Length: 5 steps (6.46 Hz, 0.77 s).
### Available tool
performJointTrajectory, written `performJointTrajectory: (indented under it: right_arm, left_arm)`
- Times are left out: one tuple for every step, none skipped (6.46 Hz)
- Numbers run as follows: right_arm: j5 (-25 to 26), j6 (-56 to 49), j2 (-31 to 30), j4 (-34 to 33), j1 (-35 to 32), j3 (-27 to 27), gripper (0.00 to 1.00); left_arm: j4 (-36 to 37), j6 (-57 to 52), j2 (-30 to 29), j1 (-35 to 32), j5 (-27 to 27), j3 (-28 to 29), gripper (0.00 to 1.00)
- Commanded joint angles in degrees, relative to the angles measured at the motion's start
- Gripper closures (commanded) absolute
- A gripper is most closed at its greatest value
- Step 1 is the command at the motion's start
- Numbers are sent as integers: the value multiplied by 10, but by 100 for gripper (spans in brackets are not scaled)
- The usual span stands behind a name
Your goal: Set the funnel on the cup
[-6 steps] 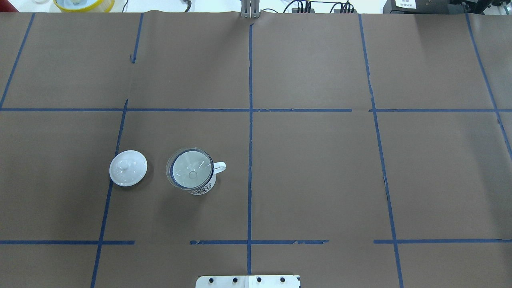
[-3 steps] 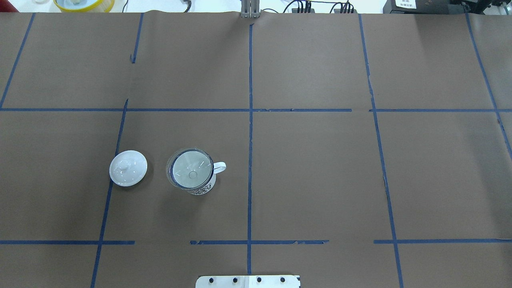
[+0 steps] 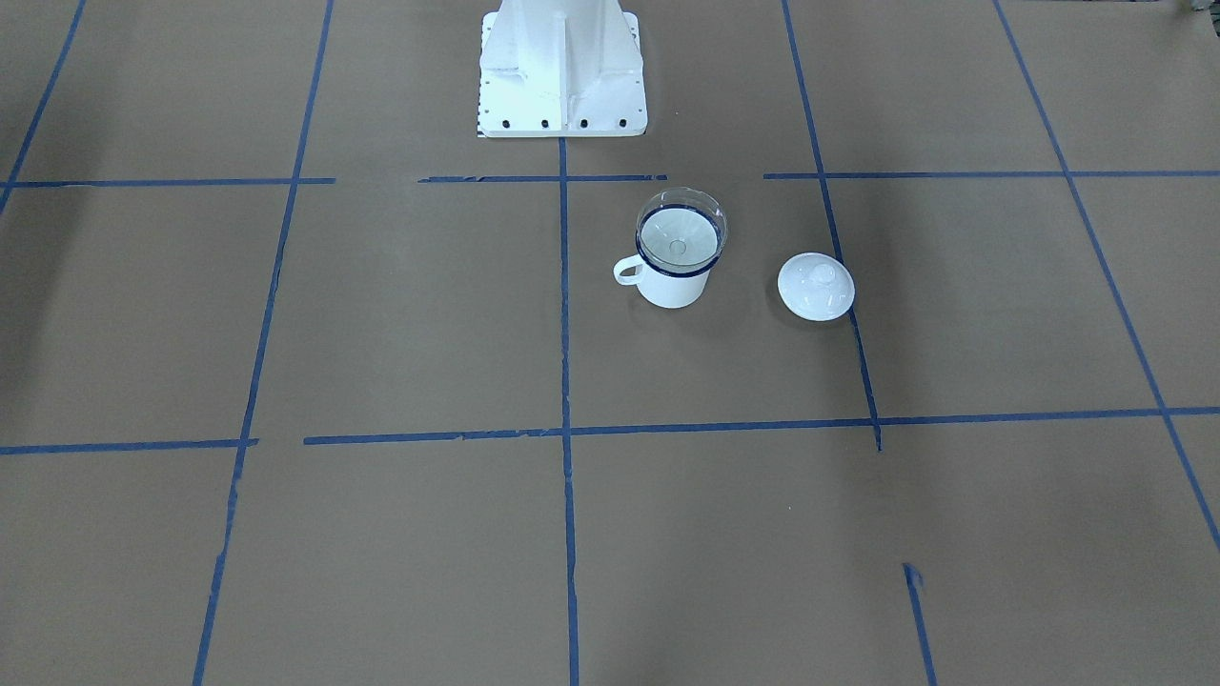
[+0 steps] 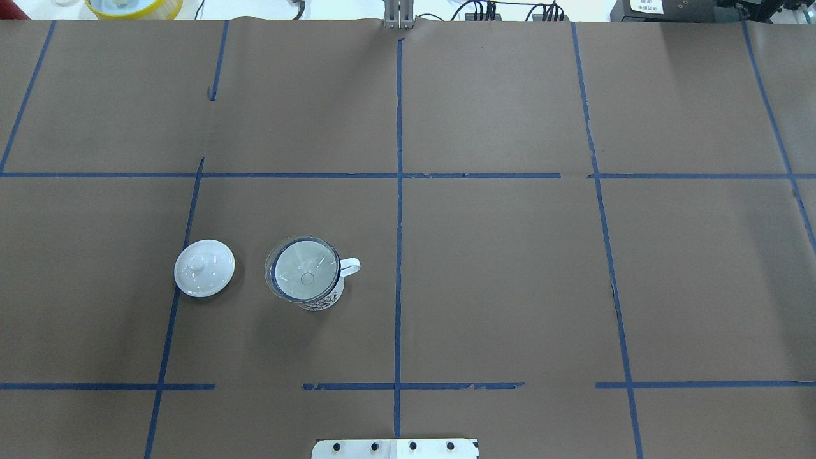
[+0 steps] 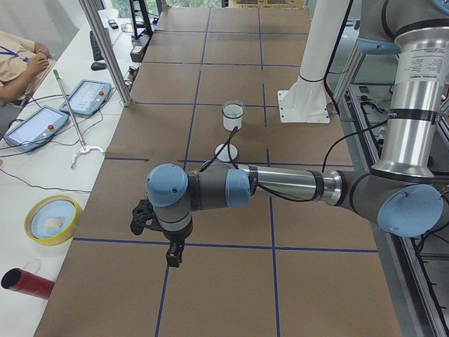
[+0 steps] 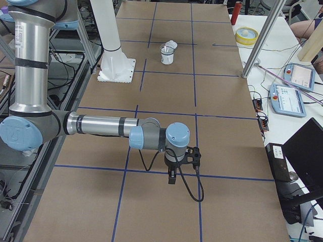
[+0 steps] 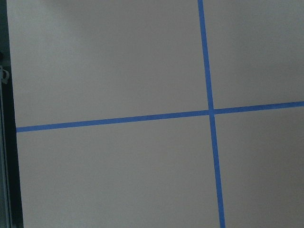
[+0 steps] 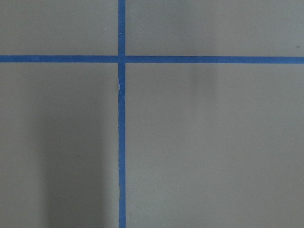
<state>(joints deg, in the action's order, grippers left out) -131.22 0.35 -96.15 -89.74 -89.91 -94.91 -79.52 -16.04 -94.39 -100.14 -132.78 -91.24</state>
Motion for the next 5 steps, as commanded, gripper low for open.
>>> performJointTrajectory:
  right_arm:
    - [0,0,0,0,0,0,0]
    - [0,0,0,0,0,0,0]
    - [0,0,0,0,0,0,0]
    - [0,0,0,0,0,0,0]
    - [0,0,0,0,0,0,0]
  left_arm:
    - [-11,1,7,0,2,-3,0]
    - [-28,1,15,0,0,-6,0]
    - [-34,0,18,0,0,-6,0]
    - [-73,0,19,0,1,5,0]
    - [-87,2,18,0,6,-2,0]
